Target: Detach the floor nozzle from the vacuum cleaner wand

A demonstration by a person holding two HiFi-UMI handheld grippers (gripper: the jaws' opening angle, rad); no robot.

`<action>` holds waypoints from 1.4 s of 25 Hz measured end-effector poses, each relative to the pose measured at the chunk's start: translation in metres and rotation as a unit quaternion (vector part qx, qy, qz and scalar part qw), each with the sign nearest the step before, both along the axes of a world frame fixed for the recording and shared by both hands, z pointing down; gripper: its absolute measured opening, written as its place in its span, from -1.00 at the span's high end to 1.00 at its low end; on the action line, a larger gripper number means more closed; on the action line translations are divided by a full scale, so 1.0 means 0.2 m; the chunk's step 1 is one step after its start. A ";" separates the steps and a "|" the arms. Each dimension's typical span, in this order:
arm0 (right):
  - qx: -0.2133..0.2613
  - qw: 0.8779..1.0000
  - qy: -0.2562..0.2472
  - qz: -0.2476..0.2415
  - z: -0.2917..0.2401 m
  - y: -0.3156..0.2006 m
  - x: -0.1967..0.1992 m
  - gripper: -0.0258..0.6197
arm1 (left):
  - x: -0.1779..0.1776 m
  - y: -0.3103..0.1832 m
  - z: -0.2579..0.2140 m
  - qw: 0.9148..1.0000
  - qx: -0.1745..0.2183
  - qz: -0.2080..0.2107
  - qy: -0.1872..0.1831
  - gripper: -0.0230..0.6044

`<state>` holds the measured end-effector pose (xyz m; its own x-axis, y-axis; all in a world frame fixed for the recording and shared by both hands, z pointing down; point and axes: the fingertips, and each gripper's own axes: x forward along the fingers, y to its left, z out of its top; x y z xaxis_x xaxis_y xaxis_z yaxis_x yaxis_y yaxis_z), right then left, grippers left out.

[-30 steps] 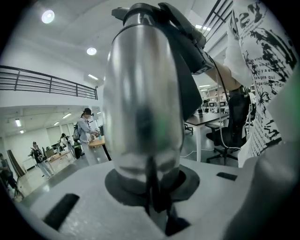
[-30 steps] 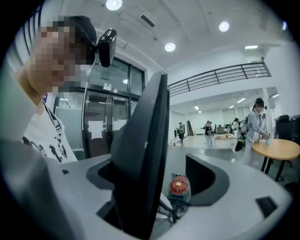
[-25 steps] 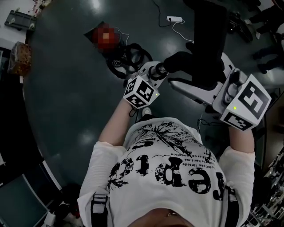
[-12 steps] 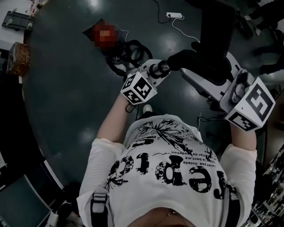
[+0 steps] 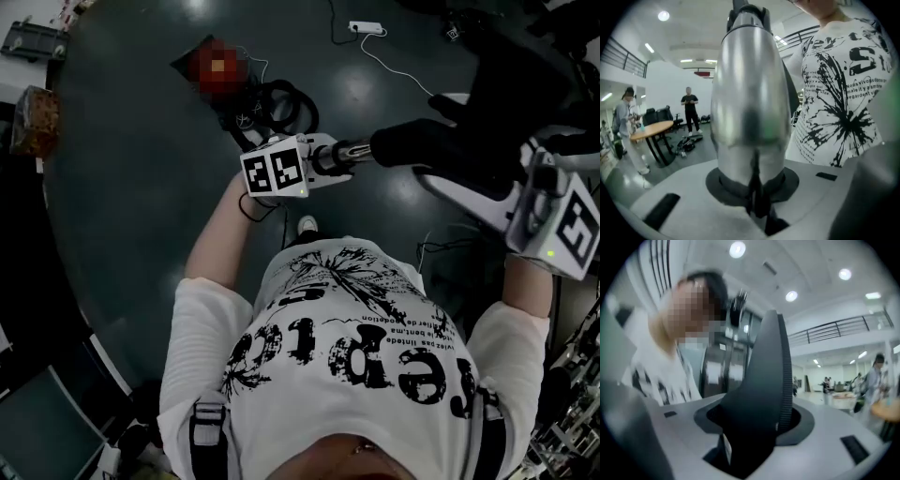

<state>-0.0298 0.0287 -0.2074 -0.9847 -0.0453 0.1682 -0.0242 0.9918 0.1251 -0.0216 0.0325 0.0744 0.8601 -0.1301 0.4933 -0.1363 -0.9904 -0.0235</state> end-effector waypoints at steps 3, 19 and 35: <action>-0.019 0.999 -0.039 0.012 -0.11 -0.08 0.09 0.12 | -0.06 0.04 0.06 1.000 -0.003 -0.024 -0.007 0.75; -0.279 0.944 -0.080 0.156 0.36 -0.61 0.27 0.12 | -0.21 -0.25 0.09 0.981 0.020 -0.193 -0.006 0.75; -0.315 0.921 -0.001 0.231 1.14 -0.63 0.32 0.11 | -0.12 -0.24 0.45 0.974 -0.016 -0.227 -0.015 0.75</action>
<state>0.0334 -0.0976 0.0198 -0.8852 -0.3527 0.3032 -0.4611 0.7514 -0.4721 -0.0452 -0.0148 0.1653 0.7018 -0.4786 0.5277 -0.5606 -0.8281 -0.0056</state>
